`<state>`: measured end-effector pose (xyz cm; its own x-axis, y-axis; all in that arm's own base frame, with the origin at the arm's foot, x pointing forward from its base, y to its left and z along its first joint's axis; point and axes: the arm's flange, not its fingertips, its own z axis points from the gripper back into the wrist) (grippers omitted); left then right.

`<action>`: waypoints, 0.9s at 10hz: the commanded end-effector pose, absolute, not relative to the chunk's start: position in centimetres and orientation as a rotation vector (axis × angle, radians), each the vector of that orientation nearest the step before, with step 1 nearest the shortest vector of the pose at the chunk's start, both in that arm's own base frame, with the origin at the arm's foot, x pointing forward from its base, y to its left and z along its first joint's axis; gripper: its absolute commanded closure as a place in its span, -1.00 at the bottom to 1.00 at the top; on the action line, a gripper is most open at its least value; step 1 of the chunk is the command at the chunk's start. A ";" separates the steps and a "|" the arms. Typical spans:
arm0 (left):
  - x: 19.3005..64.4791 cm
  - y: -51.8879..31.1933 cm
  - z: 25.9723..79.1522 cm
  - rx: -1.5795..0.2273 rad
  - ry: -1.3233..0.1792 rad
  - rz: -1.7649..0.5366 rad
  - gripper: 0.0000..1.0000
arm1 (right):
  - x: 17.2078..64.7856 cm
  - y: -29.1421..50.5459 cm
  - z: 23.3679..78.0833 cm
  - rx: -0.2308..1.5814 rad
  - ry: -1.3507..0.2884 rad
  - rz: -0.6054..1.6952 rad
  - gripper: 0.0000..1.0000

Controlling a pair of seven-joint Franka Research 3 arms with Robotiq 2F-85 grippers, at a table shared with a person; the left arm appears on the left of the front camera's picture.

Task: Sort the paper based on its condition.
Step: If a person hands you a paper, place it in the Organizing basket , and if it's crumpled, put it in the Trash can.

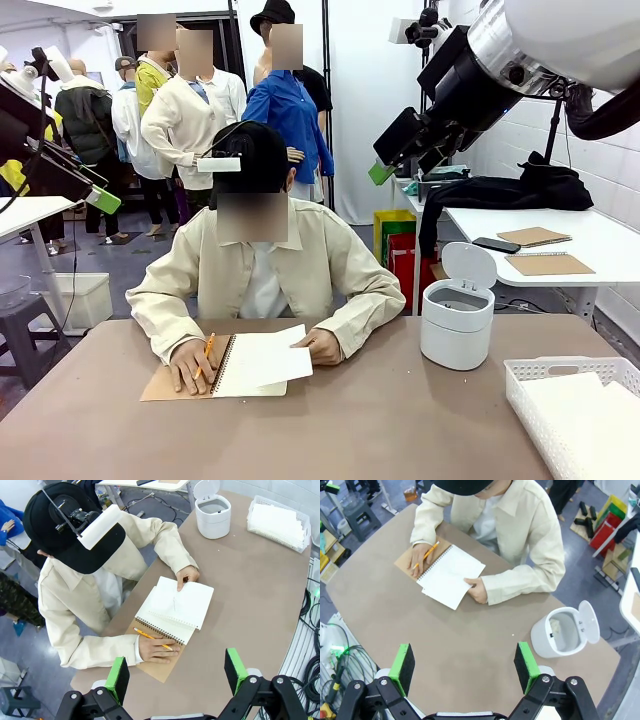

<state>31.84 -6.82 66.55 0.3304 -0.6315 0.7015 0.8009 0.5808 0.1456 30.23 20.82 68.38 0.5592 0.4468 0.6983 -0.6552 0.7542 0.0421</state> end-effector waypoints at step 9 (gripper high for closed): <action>31.8 -6.7 66.6 -0.246 -0.798 -0.948 -1.00 | 30.2 20.9 68.3 0.313 -0.724 0.665 -1.00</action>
